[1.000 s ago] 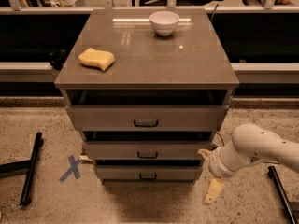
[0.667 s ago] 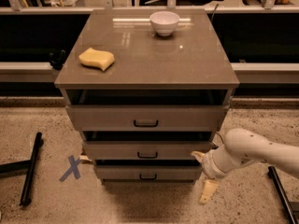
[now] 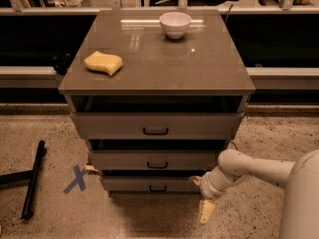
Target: Open bottom drawer
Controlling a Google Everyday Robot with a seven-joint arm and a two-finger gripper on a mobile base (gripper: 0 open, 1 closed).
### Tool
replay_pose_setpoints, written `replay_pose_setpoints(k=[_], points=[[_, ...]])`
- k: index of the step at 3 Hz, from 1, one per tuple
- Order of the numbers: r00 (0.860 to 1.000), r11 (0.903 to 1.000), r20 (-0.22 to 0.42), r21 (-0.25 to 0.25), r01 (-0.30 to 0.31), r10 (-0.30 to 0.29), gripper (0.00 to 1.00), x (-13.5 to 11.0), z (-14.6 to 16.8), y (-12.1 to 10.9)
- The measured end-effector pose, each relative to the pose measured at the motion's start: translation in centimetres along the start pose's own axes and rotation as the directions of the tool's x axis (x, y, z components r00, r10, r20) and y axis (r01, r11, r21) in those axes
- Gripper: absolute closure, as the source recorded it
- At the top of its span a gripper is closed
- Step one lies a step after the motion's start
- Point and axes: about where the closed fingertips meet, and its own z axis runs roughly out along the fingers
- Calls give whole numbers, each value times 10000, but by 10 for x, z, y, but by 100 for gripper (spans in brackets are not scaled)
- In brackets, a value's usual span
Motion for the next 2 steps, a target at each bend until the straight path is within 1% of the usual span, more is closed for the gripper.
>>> replay_pose_setpoints(k=[1, 2], points=[[10000, 10000, 0, 0, 0, 0, 0, 0, 0, 0], [9999, 10000, -127, -88, 42, -43, 0, 13, 16, -4]])
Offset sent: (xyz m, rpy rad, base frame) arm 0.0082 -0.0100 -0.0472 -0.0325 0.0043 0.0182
